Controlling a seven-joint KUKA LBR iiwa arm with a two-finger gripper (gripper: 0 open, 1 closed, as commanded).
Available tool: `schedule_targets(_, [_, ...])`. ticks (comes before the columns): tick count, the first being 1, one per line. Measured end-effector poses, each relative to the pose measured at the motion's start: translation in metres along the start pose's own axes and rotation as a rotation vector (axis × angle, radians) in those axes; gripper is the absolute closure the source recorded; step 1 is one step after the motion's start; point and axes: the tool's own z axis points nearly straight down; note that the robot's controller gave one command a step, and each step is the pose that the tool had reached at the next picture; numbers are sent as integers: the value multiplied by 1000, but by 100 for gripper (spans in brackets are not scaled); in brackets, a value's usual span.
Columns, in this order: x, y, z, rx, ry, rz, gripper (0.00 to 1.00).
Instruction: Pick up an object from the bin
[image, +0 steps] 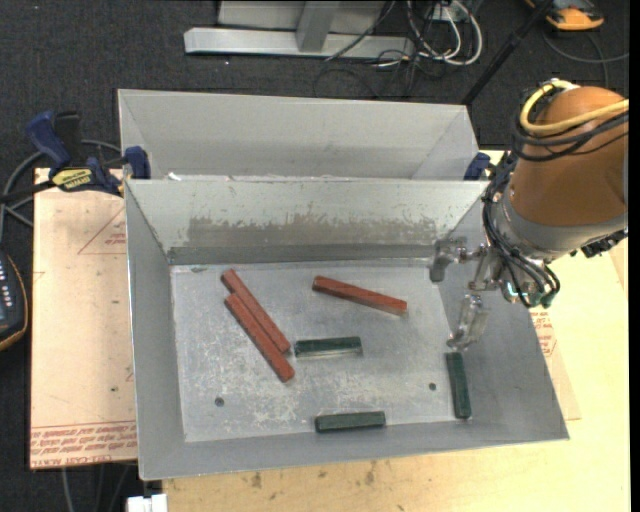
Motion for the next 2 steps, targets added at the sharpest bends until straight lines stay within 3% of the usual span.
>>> schedule_targets(1, [-67,49,78,-2,-5,-121,0])
schedule_targets(2, [-81,53,175,-1,-3,115,0])
